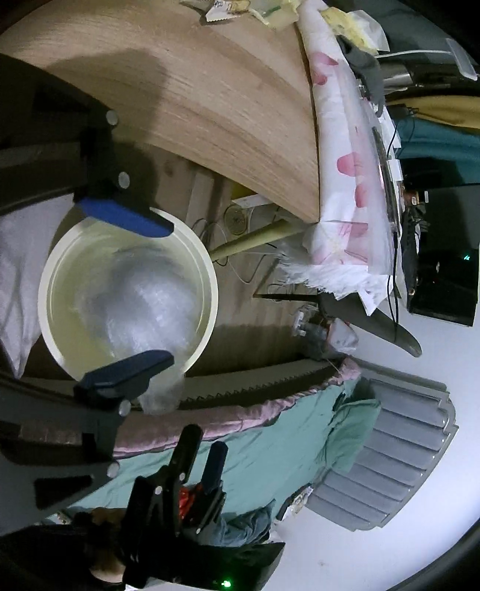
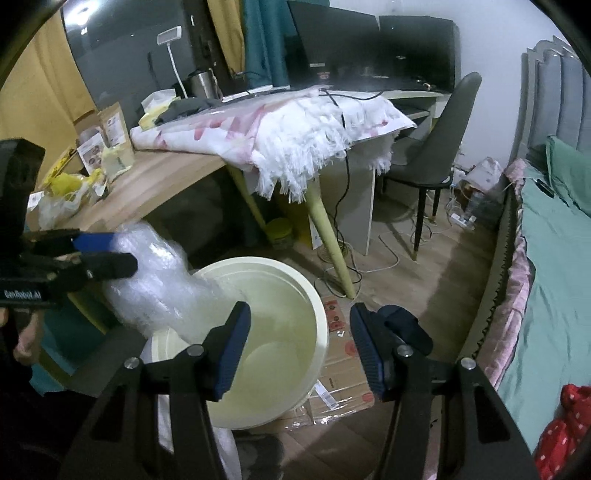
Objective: Collect trash
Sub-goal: 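Return to the table and grasp the snack wrapper with the right gripper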
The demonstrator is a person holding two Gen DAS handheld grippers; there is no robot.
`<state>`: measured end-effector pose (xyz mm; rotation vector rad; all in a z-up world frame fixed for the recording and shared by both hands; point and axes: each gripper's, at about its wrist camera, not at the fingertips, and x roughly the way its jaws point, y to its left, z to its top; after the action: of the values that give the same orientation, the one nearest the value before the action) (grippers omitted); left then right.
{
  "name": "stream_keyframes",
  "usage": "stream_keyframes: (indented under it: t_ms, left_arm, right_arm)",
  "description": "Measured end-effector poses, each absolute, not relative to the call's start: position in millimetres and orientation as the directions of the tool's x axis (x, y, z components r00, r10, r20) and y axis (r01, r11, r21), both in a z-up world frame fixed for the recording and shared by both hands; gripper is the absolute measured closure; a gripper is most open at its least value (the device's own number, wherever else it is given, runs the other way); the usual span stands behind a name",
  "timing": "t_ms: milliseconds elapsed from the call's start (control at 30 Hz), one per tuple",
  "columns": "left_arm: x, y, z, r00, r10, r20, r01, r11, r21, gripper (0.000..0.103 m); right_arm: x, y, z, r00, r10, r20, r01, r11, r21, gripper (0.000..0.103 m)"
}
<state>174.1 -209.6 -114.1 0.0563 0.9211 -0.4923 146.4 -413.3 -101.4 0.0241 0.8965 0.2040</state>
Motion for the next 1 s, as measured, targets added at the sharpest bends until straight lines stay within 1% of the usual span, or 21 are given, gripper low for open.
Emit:
stream_keyframes:
  t_ms: [133, 200, 267, 333, 567, 767, 1000]
  left_arm:
    - [168, -203, -110, 0.516, -0.383, -0.766, 0.437, 0.887, -0.149, 0.036]
    - [166, -198, -110, 0.516, -0.394, -0.761, 0.429, 0.887, -0.168, 0.028]
    - [164, -192, -107, 0.524, -0.396, -0.754, 0.419, 0.891, -0.176, 0.025]
    - [161, -186, -104, 0.535, -0.398, -0.745, 0.411, 0.893, -0.182, 0.024]
    - [150, -153, -85, 0.598, -0.379, -0.706, 0.372, 0.912, -0.174, 0.024]
    - [133, -115, -68, 0.676, -0.322, -0.663, 0.334, 0.936, -0.114, 0.024]
    - [114, -67, -53, 0.735, -0.27, -0.622, 0.271, 0.958, -0.096, 0.024]
  right_arm:
    - [147, -399, -98, 0.606, 0.194, -0.772, -0.184, 0.978, 0.101, 0.049]
    - [150, -389, -96, 0.605, 0.208, -0.768, -0.204, 0.974, 0.102, 0.049]
    - [152, -379, -94, 0.606, 0.218, -0.766, -0.219, 0.97, 0.102, 0.047]
    - [154, -370, -91, 0.606, 0.225, -0.763, -0.232, 0.968, 0.101, 0.044]
    - [160, -340, -82, 0.605, 0.236, -0.76, -0.271, 0.959, 0.083, 0.042]
    - [166, -304, -71, 0.606, 0.274, -0.747, -0.332, 0.94, 0.075, 0.042]
    - [172, -252, -58, 0.598, 0.328, -0.731, -0.417, 0.907, 0.066, 0.041]
